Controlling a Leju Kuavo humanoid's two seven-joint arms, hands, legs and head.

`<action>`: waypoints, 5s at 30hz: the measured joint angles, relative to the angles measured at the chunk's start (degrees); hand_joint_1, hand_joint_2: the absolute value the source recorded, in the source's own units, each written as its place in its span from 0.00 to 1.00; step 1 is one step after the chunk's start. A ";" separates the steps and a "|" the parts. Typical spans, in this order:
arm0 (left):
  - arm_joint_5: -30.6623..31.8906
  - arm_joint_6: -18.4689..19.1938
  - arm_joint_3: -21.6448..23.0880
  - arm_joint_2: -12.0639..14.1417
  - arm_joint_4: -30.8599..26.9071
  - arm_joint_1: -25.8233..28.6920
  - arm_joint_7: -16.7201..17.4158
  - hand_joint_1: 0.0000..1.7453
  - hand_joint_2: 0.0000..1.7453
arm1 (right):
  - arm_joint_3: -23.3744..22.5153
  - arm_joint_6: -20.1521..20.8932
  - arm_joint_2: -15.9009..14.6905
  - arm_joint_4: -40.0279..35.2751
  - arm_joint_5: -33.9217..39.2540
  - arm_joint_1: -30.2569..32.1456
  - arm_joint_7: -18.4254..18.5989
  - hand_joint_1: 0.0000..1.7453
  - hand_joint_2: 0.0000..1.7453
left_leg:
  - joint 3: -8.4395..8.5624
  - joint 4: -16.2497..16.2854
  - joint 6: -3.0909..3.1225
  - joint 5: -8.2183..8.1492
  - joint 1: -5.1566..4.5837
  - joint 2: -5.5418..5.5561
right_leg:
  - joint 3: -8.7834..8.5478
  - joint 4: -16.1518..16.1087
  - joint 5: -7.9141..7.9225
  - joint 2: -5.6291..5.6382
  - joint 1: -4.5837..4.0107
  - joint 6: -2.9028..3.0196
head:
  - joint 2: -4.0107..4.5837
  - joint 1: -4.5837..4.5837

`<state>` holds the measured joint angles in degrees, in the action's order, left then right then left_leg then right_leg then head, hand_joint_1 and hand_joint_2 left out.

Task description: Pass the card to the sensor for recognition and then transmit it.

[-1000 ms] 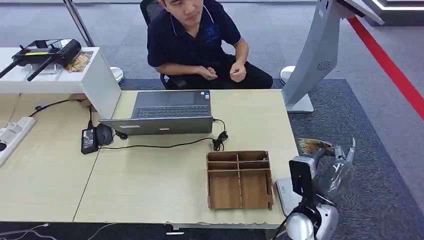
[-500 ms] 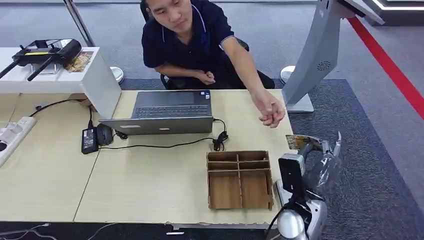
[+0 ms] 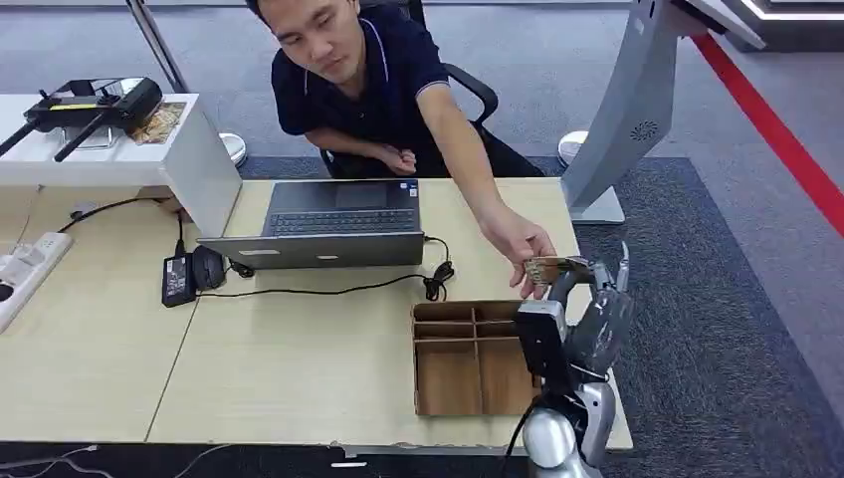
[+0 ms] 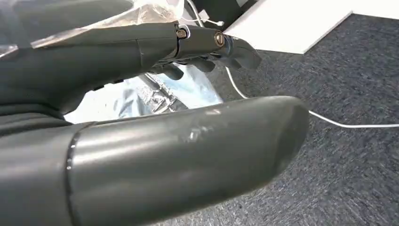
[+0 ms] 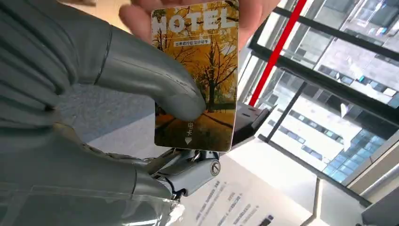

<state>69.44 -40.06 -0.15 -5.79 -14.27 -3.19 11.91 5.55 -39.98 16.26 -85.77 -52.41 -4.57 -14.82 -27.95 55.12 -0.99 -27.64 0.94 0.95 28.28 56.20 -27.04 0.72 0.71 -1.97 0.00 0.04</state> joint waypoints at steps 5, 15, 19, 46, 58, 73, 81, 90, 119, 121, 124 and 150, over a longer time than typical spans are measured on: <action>-0.04 0.00 0.00 0.00 0.00 -0.01 -0.17 0.00 0.00 | 1.68 0.00 -0.11 0.76 0.07 -0.39 0.00 1.00 1.00 | 0.01 0.00 0.00 0.00 0.00 0.00 | 0.00 0.00 0.00 0.00 0.00 0.00 | 0.00 0.00; -0.24 0.00 0.00 -0.07 0.00 -0.01 -0.74 0.00 0.00 | 2.86 0.00 -0.24 1.35 0.11 -0.75 0.57 1.00 1.00 | 0.00 0.00 0.00 0.00 0.00 0.00 | 0.01 0.00 0.00 0.00 0.00 0.00 | 0.00 0.00; -0.31 0.00 0.04 -0.09 0.00 0.00 -0.90 0.00 0.00 | 3.06 0.00 -0.26 1.40 0.09 -0.79 0.96 0.00 1.00 | 0.00 0.00 0.00 0.00 0.00 0.00 | 0.01 0.00 0.00 0.00 0.00 0.00 | 0.00 0.00; -3.04 0.00 1.42 0.02 0.07 0.01 -1.11 0.00 0.00 | 6.60 -0.02 -4.15 0.00 0.17 0.32 12.52 0.00 1.00 | 0.01 0.00 0.00 0.00 0.00 -0.02 | 0.03 -0.01 0.00 0.01 0.00 0.00 | 0.00 0.00; -4.26 0.00 1.92 0.48 0.22 0.06 -1.09 0.00 0.00 | 9.35 -0.04 -9.84 -2.97 -2.54 2.32 21.40 0.00 1.00 | 0.02 0.00 0.00 0.00 0.00 -0.03 | 0.03 -0.02 0.00 0.01 0.00 0.00 | 0.00 0.02; -5.07 0.00 3.17 1.25 0.22 0.05 -0.94 0.00 0.00 | 14.62 -0.06 -18.84 -6.17 -5.60 2.88 31.17 0.00 1.00 | 0.02 0.00 0.00 0.00 0.00 -0.02 | 0.02 -0.01 0.00 0.01 0.00 0.00 | 0.00 0.02; -5.42 0.00 3.30 1.44 0.22 0.04 -0.96 0.00 0.00 | 18.43 -0.04 -22.54 -6.51 -5.88 1.76 34.29 0.00 1.00 | 0.02 0.00 0.00 0.00 0.00 -0.01 | 0.01 -0.02 0.00 0.01 0.01 0.00 | 0.00 0.02; -5.70 0.00 3.34 1.46 0.22 0.03 -1.11 0.00 0.00 | 23.01 0.37 -25.90 -6.56 -6.29 0.56 36.54 0.00 1.00 | 0.02 0.00 0.00 0.00 0.00 -0.01 | 0.02 -0.02 0.00 0.01 0.00 0.00 | 0.00 0.02; -6.21 0.00 4.44 1.55 0.22 0.02 -1.33 0.00 0.00 | 33.40 5.25 -30.77 -6.56 -4.28 -3.17 40.76 0.00 1.00 | 0.01 0.00 0.00 0.00 0.00 -0.01 | 0.01 -0.01 0.00 0.01 0.00 0.00 | 0.00 0.02; -6.23 0.00 4.52 1.55 0.24 0.02 -1.33 0.00 0.00 | 33.77 5.33 -30.80 -6.43 -3.91 -3.29 40.79 0.00 1.00 | 0.01 0.00 0.00 0.00 0.00 -0.01 | 0.02 -0.01 0.00 0.01 0.00 0.00 | 0.00 0.02; -6.27 0.00 4.68 1.57 0.24 0.01 -1.33 0.00 0.00 | 34.51 5.35 -30.80 -6.23 -3.41 -3.56 40.78 0.00 1.00 | 0.02 0.00 0.00 0.00 0.00 -0.01 | 0.02 -0.01 0.00 0.01 0.00 0.00 | 0.00 0.02; -6.69 0.00 5.49 1.70 0.28 0.01 -1.64 0.00 0.00 | 37.05 3.87 -30.99 -2.43 -2.47 -4.53 42.07 0.00 1.00 | 0.01 0.00 0.00 0.00 0.00 -0.02 | 0.03 -0.01 0.00 0.01 0.00 0.00 | 0.00 0.02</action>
<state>62.75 -40.06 5.33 -4.09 -13.99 -3.17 10.27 42.60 -36.11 -14.73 -88.19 -54.88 -9.10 27.25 -27.93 55.12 -0.99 -27.64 0.94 0.93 28.31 56.19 -27.04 0.73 0.71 -1.97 0.00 0.07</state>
